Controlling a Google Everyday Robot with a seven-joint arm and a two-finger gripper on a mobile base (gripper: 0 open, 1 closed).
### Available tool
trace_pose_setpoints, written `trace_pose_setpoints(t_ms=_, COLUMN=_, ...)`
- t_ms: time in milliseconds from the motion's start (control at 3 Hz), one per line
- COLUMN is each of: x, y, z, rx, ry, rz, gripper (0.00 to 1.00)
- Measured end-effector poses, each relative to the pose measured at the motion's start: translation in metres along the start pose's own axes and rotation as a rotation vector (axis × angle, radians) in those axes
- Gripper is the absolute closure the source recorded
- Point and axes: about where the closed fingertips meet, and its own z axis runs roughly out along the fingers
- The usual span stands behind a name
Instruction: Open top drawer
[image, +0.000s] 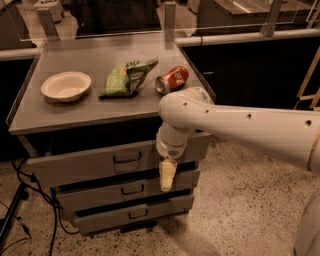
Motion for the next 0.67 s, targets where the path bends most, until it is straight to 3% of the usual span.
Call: trace_pose_setpoints(t_ms=667, x=0.0014, y=0.0122, z=0.0031, rx=-0.029, ry=0.0, rz=-0.005, gripper=0.0)
